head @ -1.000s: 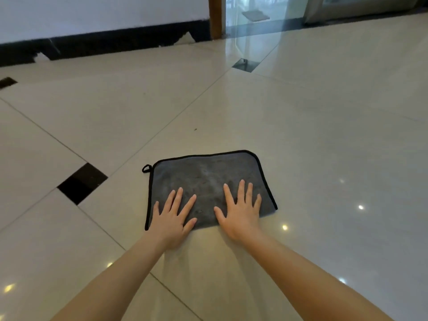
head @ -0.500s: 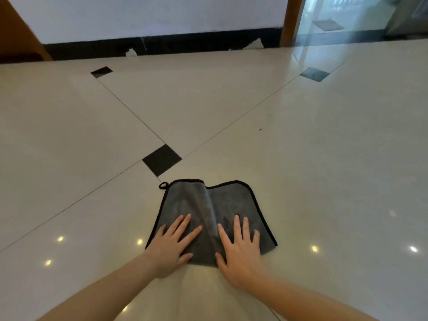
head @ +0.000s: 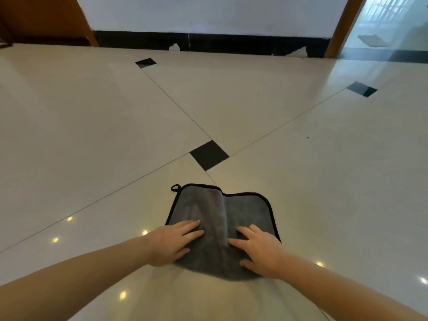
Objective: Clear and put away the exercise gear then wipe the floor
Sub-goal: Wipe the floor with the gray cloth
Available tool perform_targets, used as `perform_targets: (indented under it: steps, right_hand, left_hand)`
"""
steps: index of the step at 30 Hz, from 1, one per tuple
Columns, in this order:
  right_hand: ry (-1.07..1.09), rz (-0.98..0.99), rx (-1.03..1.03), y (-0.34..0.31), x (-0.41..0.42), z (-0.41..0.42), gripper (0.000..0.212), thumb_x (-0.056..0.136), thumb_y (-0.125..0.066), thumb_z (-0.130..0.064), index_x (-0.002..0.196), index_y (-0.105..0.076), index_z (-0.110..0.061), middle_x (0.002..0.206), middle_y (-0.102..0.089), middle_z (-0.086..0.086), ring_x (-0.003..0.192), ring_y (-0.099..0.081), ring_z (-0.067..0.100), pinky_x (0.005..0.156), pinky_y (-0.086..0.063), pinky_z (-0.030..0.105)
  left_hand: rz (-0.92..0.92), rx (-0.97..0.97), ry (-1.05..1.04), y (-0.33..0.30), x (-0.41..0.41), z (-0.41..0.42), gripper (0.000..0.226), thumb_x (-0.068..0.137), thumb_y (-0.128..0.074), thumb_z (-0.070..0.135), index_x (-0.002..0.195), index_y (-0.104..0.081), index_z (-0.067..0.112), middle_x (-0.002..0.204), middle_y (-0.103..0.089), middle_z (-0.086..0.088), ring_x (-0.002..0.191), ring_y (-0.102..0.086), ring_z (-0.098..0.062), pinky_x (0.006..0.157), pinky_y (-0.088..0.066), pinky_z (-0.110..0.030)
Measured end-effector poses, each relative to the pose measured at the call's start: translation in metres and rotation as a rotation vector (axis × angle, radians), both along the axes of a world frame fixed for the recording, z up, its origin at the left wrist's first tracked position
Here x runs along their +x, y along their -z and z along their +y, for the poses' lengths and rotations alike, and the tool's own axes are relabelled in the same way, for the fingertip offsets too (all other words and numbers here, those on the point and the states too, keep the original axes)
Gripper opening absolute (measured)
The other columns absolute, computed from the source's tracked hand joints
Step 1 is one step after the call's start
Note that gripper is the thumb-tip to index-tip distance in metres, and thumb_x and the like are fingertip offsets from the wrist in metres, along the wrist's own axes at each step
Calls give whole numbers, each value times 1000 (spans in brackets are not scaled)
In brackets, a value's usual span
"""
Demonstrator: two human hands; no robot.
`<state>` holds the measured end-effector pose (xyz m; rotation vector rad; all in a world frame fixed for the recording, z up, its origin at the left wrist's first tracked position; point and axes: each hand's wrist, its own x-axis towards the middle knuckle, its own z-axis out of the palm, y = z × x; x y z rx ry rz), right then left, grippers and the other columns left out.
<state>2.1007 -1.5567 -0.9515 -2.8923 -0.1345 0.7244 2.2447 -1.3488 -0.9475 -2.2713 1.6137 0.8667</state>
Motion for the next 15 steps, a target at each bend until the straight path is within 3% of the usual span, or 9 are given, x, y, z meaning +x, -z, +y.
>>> perform_targets:
  steps: [3, 9, 15]
  right_hand:
    - [-43, -7, 16, 1, 7, 28, 57, 93, -49, -35, 145, -26, -33, 153, -19, 5, 132, -25, 28, 105, -33, 40]
    - [-129, -25, 33, 6, 26, 83, 51, 96, -46, -27, 144, -31, -31, 146, -29, 7, 127, -31, 29, 103, -35, 42]
    - [-235, 72, 57, -4, 28, 140, 55, 96, -46, -29, 147, -24, -30, 152, -21, 9, 132, -26, 30, 107, -29, 43]
  left_hand:
    - [0, 14, 107, 4, 14, 26, 62, 99, -36, 33, 150, -2, 25, 158, 6, 2, 145, 3, -15, 118, -12, -30]
    - [-40, 35, 254, 8, 39, 78, 66, 98, -40, 32, 150, -1, 25, 158, 7, 1, 145, 4, -17, 118, -14, -35]
    - [-19, 10, 278, 10, 48, 131, 64, 98, -38, 35, 149, -1, 26, 158, 9, 2, 145, 6, -17, 117, -14, -37]
